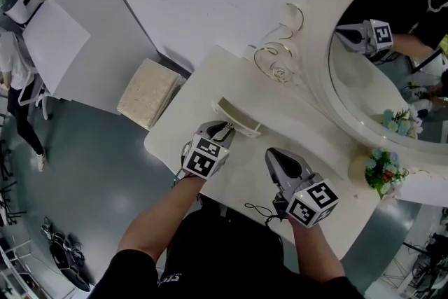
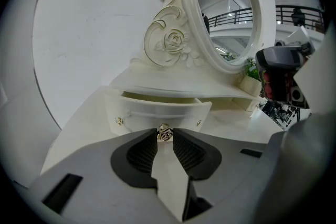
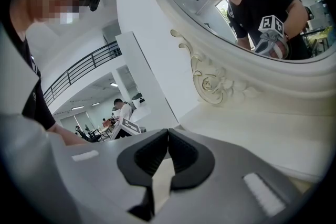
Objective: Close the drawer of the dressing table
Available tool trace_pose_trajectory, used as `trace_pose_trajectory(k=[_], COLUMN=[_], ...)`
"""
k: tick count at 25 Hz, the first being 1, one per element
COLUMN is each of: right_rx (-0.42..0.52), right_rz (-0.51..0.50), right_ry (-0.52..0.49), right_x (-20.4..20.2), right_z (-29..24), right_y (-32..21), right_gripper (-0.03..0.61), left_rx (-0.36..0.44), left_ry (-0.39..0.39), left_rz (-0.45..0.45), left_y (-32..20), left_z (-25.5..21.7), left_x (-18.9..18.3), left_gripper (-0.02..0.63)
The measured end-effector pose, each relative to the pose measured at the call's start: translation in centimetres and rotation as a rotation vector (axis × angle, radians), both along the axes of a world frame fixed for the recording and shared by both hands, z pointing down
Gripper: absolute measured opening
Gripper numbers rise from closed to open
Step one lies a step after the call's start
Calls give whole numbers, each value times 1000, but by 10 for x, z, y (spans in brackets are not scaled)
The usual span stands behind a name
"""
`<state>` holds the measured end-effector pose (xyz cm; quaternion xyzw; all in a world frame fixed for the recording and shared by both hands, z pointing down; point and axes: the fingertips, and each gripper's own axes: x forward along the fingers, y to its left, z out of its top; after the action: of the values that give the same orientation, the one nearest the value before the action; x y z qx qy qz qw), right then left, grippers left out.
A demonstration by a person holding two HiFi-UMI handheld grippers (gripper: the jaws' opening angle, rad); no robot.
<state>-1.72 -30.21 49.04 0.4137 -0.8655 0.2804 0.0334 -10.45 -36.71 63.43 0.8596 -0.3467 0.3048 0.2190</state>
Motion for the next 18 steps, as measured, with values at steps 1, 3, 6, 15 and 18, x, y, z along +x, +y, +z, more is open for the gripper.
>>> trace_pose_trajectory(k=[1,3,6,15,18], right_rx=[-1,-2,-5,-12,-14], right_rz=[2,4,10,24,30], right_ry=[-1,-2,-4,-8,-10], right_x=[1,3,7,15,18], right_z=[1,1,2,7,7], right_y=[0,-1,-2,-7,-7], right_gripper=[12,12,12,12,12], left_rx=[0,7,7,-16,-19], left_ry=[0,3,-5,-31,-34], left_rz=[1,4,10,30,32], left_y=[-2,-6,-13,-23,-25], left_z=[1,1,3,8,10], left_x=[1,4,7,16,17], left_gripper=[98,98,98,98,98])
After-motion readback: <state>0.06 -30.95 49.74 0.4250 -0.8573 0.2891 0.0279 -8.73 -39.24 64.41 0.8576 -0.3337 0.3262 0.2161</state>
